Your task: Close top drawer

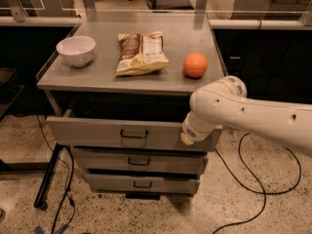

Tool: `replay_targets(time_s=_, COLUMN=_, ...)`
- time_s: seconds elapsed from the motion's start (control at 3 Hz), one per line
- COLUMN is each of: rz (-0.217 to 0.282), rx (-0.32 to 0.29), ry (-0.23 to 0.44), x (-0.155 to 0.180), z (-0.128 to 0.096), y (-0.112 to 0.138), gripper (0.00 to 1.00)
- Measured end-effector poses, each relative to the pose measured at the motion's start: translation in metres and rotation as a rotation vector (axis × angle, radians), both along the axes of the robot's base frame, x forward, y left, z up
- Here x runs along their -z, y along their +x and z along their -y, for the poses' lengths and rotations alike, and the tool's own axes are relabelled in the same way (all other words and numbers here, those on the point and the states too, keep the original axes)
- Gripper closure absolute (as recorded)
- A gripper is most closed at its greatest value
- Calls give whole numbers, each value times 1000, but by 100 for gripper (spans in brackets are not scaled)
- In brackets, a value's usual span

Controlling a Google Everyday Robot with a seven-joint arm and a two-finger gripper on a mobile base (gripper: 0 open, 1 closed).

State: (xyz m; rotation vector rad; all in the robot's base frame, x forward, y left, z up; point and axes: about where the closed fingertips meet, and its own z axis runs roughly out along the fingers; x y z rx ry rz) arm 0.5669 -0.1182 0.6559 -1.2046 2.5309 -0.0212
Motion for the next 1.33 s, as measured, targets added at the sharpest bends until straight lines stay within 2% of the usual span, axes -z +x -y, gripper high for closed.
replay_targets(time_s=1.0, rz=78, rx=115, ry=-121, x=-15, z=35, y=49, gripper=100)
replay_targets(time_s=1.33, rz=81, rx=119, ry=-125, x=-15, z=36, y=47, gripper=100)
